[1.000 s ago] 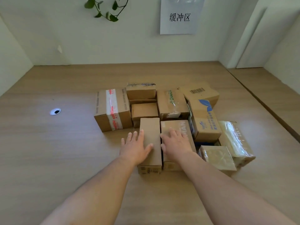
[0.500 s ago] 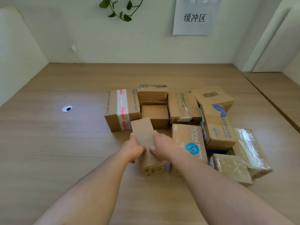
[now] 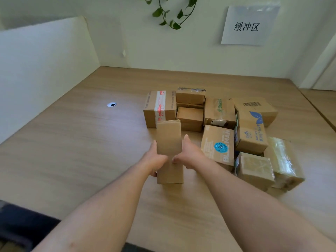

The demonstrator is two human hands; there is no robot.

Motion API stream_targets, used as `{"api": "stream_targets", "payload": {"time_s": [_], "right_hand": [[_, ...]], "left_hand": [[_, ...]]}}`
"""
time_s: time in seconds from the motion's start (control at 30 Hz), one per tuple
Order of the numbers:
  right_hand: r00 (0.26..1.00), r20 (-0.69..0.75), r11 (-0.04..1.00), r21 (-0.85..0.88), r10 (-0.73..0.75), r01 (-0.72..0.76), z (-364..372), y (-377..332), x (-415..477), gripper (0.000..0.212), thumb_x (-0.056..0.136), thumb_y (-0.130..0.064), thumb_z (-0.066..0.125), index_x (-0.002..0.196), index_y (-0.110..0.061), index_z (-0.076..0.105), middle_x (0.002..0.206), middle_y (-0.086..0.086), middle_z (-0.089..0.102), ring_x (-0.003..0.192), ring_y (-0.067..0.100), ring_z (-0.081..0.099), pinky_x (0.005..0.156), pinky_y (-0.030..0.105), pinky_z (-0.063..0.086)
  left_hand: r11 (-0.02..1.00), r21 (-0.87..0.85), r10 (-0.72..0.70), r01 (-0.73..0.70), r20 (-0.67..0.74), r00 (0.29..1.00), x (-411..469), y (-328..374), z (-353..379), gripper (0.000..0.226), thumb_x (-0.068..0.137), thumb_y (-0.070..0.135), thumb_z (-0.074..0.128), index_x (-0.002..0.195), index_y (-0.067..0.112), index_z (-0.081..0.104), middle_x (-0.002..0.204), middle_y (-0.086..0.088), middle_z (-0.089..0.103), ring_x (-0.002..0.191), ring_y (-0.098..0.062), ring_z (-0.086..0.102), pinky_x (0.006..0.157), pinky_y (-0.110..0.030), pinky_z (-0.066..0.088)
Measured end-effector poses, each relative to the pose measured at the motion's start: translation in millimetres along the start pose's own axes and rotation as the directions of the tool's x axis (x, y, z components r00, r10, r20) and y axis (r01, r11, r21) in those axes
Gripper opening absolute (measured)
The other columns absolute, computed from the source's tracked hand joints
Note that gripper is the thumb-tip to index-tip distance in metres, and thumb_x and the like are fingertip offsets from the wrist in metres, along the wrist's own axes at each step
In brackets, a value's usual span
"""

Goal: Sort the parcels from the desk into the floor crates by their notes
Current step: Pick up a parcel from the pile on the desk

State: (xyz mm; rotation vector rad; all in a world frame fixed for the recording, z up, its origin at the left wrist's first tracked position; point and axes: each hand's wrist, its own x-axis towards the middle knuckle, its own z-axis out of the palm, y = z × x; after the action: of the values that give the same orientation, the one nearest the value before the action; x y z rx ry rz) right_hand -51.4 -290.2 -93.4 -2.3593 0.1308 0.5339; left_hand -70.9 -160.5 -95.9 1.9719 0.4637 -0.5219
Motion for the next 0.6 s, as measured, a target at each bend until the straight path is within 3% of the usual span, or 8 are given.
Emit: {"api": "stream_targets", "payload": {"time_s": [0.07, 0.13, 0.23, 0.37, 0.5, 0.6], "right_hand": [[0.998, 0.021, 0.997, 0.054, -0.054, 0.053, 3, -3, -14, 0.083, 0.081, -0.024, 0.074, 0.146, -0.023, 0.022, 0.13, 0.008, 0.049, 0.105, 0.024, 0.054, 0.08, 0.04, 0.055], [0.994, 0.054, 0.99, 0.11, -0.09, 0.084, 8, -5, -28, 0.075, 0.085, -0.027, 0.071, 0.145, -0.025, 0.026, 0.135, 0.007, 0.048, 0.105, 0.024, 0.052, 0.074, 0.038, 0.054], [0.983, 0.094, 0.982, 0.12, -0.158, 0.147, 22, -11, -47, 0.069, 0.089, -0.033, 0.066, 0.145, -0.024, 0.028, 0.136, 0.006, 0.048, 0.103, 0.024, 0.051, 0.074, 0.039, 0.054], [0.957, 0.141, 0.961, 0.156, -0.252, 0.23, 39, -32, -66, 0.06, 0.089, -0.048, 0.061, 0.137, -0.02, 0.037, 0.12, -0.001, 0.053, 0.101, 0.021, 0.053, 0.075, 0.037, 0.052], [0.932, 0.154, 0.942, 0.128, -0.329, 0.311, 50, -68, -85, 0.069, 0.089, -0.069, 0.041, 0.123, -0.01, 0.048, 0.115, 0.009, 0.06, 0.1, 0.026, 0.06, 0.084, 0.046, 0.055], [0.915, 0.161, 0.927, 0.123, -0.37, 0.354, 64, -91, -98, 0.08, 0.086, -0.076, 0.028, 0.12, -0.008, 0.051, 0.108, 0.011, 0.061, 0.094, 0.028, 0.062, 0.083, 0.047, 0.055]], "left_hand": [[0.998, -0.065, 0.014, -0.017, -0.052, 0.999, -19, -6, -4, 0.066, 0.095, 0.026, 0.06, 0.147, 0.032, 0.02, 0.14, -0.007, 0.044, 0.126, -0.031, 0.046, 0.096, -0.055, 0.047], [0.991, -0.132, 0.018, -0.031, -0.095, 0.995, -38, -15, -9, 0.06, 0.095, 0.033, 0.059, 0.145, 0.028, 0.025, 0.137, -0.006, 0.046, 0.123, -0.03, 0.048, 0.096, -0.055, 0.047], [0.973, -0.227, 0.004, -0.043, -0.168, 0.986, -65, -33, -20, 0.054, 0.093, 0.041, 0.059, 0.136, 0.021, 0.032, 0.134, -0.007, 0.049, 0.118, -0.028, 0.051, 0.093, -0.055, 0.05], [0.957, -0.285, -0.038, -0.046, -0.282, 0.959, -97, -50, -45, 0.065, 0.089, 0.062, 0.051, 0.135, 0.019, 0.032, 0.132, -0.007, 0.049, 0.116, -0.029, 0.054, 0.088, -0.055, 0.054], [0.942, -0.335, -0.086, -0.03, -0.325, 0.942, -124, -64, -73, 0.077, 0.084, 0.08, 0.032, 0.139, 0.026, 0.032, 0.128, -0.009, 0.05, 0.108, -0.032, 0.057, 0.082, -0.053, 0.056], [0.937, -0.347, -0.108, -0.039, -0.393, 0.913, -136, -80, -94, 0.076, 0.086, 0.08, 0.023, 0.14, 0.028, 0.034, 0.125, -0.011, 0.053, 0.104, -0.032, 0.059, 0.079, -0.052, 0.057]]}}
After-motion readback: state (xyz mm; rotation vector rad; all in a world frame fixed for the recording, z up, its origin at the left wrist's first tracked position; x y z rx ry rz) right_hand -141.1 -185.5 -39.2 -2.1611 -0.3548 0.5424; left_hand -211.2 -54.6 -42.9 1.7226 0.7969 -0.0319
